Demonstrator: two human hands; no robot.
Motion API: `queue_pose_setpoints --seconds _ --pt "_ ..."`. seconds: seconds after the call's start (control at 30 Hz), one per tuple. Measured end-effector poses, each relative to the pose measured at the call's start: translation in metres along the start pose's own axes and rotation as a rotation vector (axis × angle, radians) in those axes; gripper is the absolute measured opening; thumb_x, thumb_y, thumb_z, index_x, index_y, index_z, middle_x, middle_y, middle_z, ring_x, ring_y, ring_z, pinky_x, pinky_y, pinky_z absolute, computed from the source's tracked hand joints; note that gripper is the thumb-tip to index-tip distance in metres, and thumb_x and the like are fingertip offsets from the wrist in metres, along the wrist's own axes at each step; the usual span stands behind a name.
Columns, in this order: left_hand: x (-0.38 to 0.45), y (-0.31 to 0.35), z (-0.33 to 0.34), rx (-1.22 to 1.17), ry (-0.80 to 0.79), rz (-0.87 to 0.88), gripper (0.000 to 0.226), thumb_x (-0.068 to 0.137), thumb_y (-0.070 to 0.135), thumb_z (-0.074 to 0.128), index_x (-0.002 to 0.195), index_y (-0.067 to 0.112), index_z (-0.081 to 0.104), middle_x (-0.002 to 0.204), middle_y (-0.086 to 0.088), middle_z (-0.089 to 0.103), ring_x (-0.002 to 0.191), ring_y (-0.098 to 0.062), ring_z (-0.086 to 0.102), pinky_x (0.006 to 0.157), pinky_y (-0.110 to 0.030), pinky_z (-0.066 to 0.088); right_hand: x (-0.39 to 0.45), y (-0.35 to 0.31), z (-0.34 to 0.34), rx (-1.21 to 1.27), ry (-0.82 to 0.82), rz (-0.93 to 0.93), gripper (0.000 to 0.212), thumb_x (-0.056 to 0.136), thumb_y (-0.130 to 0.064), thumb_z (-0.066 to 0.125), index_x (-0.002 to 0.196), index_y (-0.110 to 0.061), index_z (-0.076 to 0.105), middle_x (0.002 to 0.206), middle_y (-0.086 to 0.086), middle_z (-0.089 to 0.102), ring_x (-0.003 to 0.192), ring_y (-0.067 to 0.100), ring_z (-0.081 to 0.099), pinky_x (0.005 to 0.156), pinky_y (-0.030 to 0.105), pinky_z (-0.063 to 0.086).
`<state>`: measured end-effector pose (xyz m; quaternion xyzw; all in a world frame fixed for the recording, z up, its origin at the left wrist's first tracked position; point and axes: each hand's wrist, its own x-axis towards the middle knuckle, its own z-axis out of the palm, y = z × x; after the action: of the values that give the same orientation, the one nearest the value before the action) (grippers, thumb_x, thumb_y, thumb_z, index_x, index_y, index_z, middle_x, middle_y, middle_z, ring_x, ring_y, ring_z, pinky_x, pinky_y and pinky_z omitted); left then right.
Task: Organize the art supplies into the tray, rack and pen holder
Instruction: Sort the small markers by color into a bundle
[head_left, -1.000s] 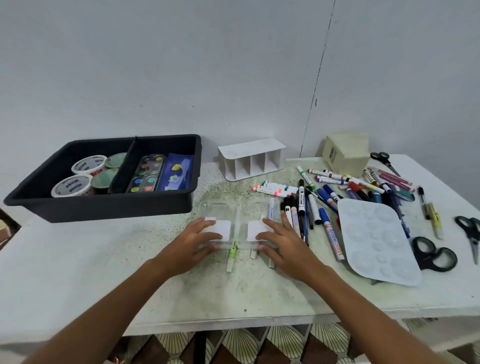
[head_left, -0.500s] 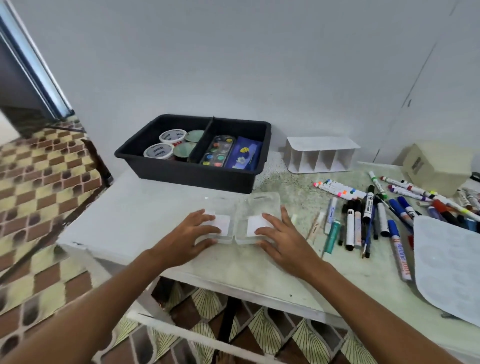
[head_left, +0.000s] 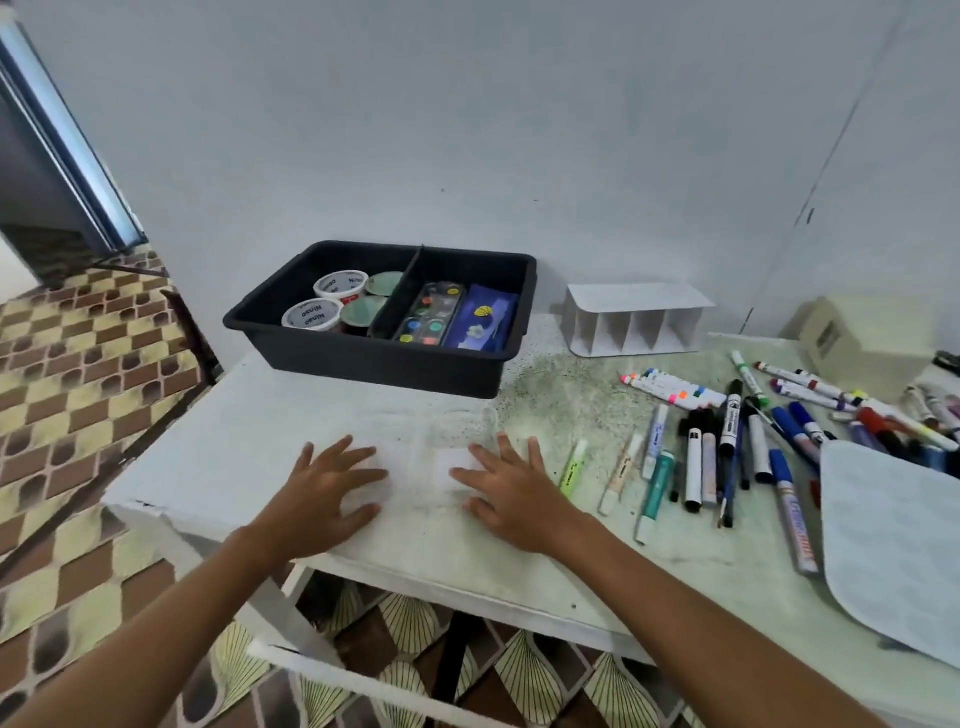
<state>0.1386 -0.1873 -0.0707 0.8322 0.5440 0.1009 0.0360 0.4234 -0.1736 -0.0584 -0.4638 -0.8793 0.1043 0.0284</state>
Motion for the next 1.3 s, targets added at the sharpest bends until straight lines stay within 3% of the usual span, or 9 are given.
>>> queue_pose_setpoints --seconds 0.1,0.27,0.43,0.6,0.77,0.87,1.03,1.17,1.3 --pt "0.014 0.021 -0.004 0.035 0.176 0.077 0.046 0.08 0.047 0.056 0.115 0.021 0.069 0.126 -0.005 0.063 0.119 -0.029 0.058 0.095 -0.045 0.046 -0.012 0.014 -0.012 0.072 0.095 0.02 0.047 0.101 -0.034 0.04 0.147 -0.026 0.035 0.157 0.004 0.026 0.148 0.026 0.01 0.117 0.053 0.002" --pt "0.06 0.081 -0.004 -0.019 0.206 0.289 0.043 0.081 0.044 0.053 0.107 0.015 0.071 0.111 -0.006 0.068 0.098 -0.023 0.065 0.076 -0.03 0.055 -0.04 0.056 -0.037 0.127 0.18 0.133 0.044 0.099 -0.027 0.047 0.142 -0.022 0.043 0.151 0.003 0.037 0.144 0.02 0.021 0.116 0.04 0.008" --pt "0.122 0.143 0.003 -0.125 0.168 0.431 0.038 0.082 0.039 0.053 0.104 0.014 0.072 0.101 -0.003 0.07 0.091 -0.019 0.065 0.076 -0.029 0.055 -0.067 0.114 -0.055 0.158 0.282 0.27 0.04 0.095 -0.028 0.049 0.132 -0.016 0.055 0.132 0.004 0.056 0.125 0.021 0.047 0.108 0.042 0.032" --pt "0.192 0.19 0.016 -0.197 0.132 0.502 0.039 0.084 0.036 0.049 0.105 0.012 0.07 0.097 -0.003 0.07 0.09 -0.019 0.065 0.077 -0.031 0.054 -0.092 0.159 -0.063 0.157 0.394 0.463 0.029 0.094 -0.016 0.053 0.12 -0.014 0.065 0.121 0.004 0.065 0.114 0.023 0.056 0.097 0.038 0.044" --pt "0.259 0.225 0.035 -0.257 0.097 0.491 0.036 0.086 0.025 0.059 0.118 0.011 0.065 0.115 -0.006 0.067 0.109 -0.021 0.057 0.093 -0.033 0.046 -0.094 0.209 -0.069 0.134 0.488 0.685 0.029 0.092 -0.01 0.051 0.115 -0.015 0.068 0.114 0.004 0.067 0.11 0.024 0.055 0.092 0.035 0.044" --pt "0.294 0.237 0.046 -0.235 0.042 0.506 0.04 0.089 0.025 0.059 0.127 0.012 0.06 0.127 -0.007 0.06 0.12 -0.021 0.05 0.099 -0.036 0.042 -0.081 0.237 -0.077 0.092 0.442 0.77 0.03 0.092 -0.012 0.053 0.119 -0.013 0.065 0.119 0.01 0.061 0.114 0.03 0.048 0.095 0.038 0.041" --pt "0.324 0.242 0.064 -0.178 -0.03 0.615 0.039 0.092 0.031 0.054 0.128 0.018 0.06 0.134 -0.012 0.055 0.121 -0.028 0.048 0.097 -0.043 0.043 -0.056 0.265 -0.088 -0.018 0.162 0.825 0.044 0.092 -0.033 0.054 0.134 -0.024 0.054 0.134 0.007 0.044 0.126 0.03 0.032 0.105 0.043 0.031" --pt "0.331 0.235 0.072 -0.185 0.014 0.637 0.033 0.087 0.037 0.054 0.112 0.022 0.071 0.123 -0.013 0.063 0.111 -0.03 0.055 0.087 -0.046 0.048 -0.045 0.274 -0.093 -0.054 0.07 0.826 0.034 0.091 -0.035 0.056 0.122 -0.023 0.064 0.131 0.008 0.043 0.126 0.031 0.03 0.104 0.045 0.029" --pt "0.331 0.226 0.077 -0.239 0.063 0.625 0.033 0.086 0.037 0.052 0.107 0.023 0.073 0.115 -0.007 0.064 0.104 -0.023 0.055 0.083 -0.039 0.046 -0.039 0.276 -0.098 -0.005 0.076 0.834 0.024 0.087 -0.031 0.065 0.109 -0.02 0.067 0.126 0.007 0.047 0.123 0.03 0.032 0.102 0.042 0.031"
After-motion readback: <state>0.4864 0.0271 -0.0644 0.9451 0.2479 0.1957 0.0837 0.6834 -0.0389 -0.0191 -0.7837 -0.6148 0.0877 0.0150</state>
